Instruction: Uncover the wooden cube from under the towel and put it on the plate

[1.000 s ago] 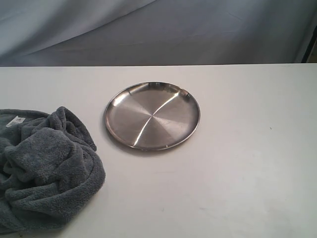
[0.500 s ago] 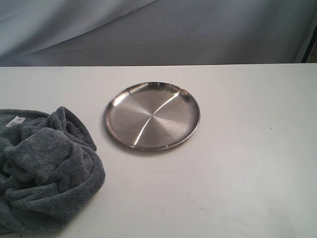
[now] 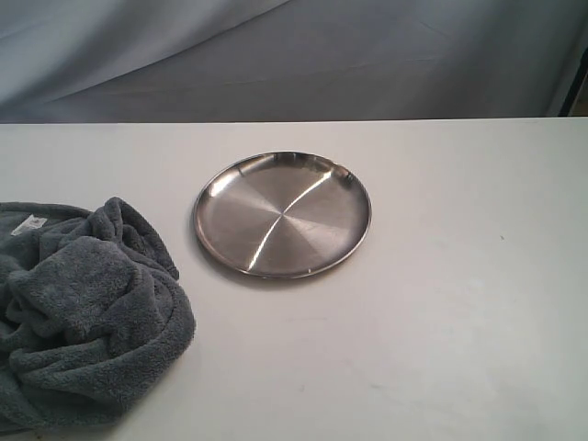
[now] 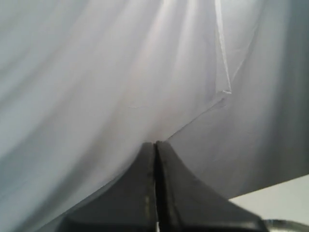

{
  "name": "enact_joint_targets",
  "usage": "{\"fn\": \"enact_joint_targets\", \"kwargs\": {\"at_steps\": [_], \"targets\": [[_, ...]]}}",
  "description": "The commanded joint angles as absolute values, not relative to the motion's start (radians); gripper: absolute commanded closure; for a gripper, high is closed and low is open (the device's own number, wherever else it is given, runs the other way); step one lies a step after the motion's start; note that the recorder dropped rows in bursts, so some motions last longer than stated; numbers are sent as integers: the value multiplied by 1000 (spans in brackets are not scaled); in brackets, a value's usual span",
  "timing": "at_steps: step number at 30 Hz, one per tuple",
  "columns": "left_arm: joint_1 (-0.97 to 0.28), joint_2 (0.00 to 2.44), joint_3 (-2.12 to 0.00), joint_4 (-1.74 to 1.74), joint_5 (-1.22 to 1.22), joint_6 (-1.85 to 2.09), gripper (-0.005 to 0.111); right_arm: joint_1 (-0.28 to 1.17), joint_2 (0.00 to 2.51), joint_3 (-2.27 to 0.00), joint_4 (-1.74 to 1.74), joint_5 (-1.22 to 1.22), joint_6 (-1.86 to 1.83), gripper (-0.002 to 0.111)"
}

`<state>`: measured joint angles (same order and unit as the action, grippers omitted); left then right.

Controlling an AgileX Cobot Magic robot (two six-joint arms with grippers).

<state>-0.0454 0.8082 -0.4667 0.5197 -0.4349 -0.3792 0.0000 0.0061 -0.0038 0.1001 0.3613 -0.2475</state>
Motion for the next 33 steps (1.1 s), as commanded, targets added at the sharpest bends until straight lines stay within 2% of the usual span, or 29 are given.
{"fn": "enact_joint_targets", "kwargs": {"at_steps": [1,10,13,16,22,33], "targets": [[-51,813,-480,655,-414,-389,107,1,0,0,105,357,-250,108],[-51,813,-614,647,0,-436,107,1,0,0,105,357,-250,108],[-51,813,-694,650,264,-436,107,1,0,0,105,357,-250,108],[-61,813,-735,650,366,-388,107,1,0,0,105,357,-250,108],[-295,885,-847,600,795,-247,107,1,0,0,105,357,-250,108],[-319,1100,-882,339,865,-125,107,1,0,0,105,357,-250,108]]}}
